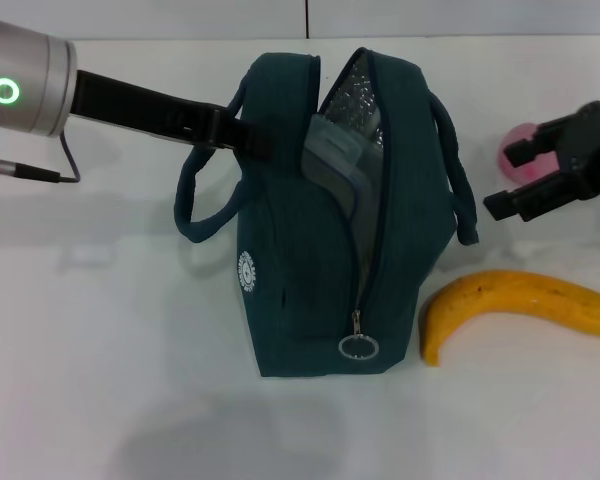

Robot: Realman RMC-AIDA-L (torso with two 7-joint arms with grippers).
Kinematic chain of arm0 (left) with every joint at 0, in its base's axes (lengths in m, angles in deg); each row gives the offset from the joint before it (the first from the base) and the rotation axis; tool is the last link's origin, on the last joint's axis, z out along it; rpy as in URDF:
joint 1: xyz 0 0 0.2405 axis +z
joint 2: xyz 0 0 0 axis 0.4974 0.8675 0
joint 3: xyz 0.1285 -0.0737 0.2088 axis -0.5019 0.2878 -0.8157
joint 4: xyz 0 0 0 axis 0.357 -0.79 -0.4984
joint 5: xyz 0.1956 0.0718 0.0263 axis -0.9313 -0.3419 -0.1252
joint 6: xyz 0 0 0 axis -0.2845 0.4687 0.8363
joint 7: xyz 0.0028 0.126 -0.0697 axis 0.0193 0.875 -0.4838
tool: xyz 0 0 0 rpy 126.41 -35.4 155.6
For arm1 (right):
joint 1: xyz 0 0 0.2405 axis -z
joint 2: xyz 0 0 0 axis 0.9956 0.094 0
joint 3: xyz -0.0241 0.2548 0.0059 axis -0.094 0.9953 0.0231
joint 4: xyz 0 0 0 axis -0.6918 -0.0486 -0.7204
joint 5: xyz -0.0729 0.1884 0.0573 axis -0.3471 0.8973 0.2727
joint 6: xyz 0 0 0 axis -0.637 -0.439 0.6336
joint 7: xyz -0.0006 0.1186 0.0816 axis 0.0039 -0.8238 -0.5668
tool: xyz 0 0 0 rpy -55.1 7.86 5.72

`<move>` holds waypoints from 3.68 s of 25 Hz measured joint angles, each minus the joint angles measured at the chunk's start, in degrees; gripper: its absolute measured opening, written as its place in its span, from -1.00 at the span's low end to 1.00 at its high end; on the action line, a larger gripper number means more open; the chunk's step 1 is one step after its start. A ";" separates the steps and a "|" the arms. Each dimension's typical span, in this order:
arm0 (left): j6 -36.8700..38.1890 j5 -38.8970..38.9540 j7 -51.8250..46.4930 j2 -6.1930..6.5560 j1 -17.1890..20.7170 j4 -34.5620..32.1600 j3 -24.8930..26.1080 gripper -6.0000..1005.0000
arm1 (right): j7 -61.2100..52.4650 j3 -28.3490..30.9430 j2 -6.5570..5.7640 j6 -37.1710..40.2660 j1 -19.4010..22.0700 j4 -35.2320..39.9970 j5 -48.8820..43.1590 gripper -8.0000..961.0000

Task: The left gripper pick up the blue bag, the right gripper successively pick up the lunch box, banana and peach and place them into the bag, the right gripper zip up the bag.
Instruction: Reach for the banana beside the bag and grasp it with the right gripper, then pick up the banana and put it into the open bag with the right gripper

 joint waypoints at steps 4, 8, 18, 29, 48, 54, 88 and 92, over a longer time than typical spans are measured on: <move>0.12 0.06 -0.21 0.08 -0.15 -0.02 0.01 -0.90 | -0.44 -2.26 1.16 0.27 -2.58 3.50 -6.18 0.81; 0.19 0.09 -0.27 0.11 -0.13 -0.02 -0.04 -0.90 | -0.86 -4.86 2.53 0.55 -5.33 4.78 -14.47 0.81; 0.19 0.10 -0.32 0.22 0.00 0.13 -0.02 -0.90 | -1.08 -10.77 3.42 -0.36 -7.67 -0.41 -20.83 0.81; 0.10 0.10 -0.16 -0.12 -0.18 0.49 0.02 -0.90 | -0.80 -15.68 3.84 -5.33 -10.12 -11.02 -20.83 0.81; 0.56 0.66 -1.13 -0.66 -0.05 0.52 -0.34 -0.90 | -1.75 -20.76 4.19 -6.56 -10.31 -13.87 -20.81 0.76; 1.00 2.35 -1.16 -0.61 -0.01 0.52 -0.35 -0.90 | -2.75 -20.77 4.18 -6.86 -10.38 -14.19 -20.86 0.59; 1.50 3.61 -0.57 -0.11 1.08 0.08 -0.07 -0.90 | -7.25 -18.93 3.17 0.56 -10.62 -13.30 -29.21 -0.10; 1.51 4.12 -0.29 0.01 1.29 -0.05 -0.07 -0.90 | -9.51 -12.37 1.43 1.11 -10.29 -12.57 -32.46 -0.10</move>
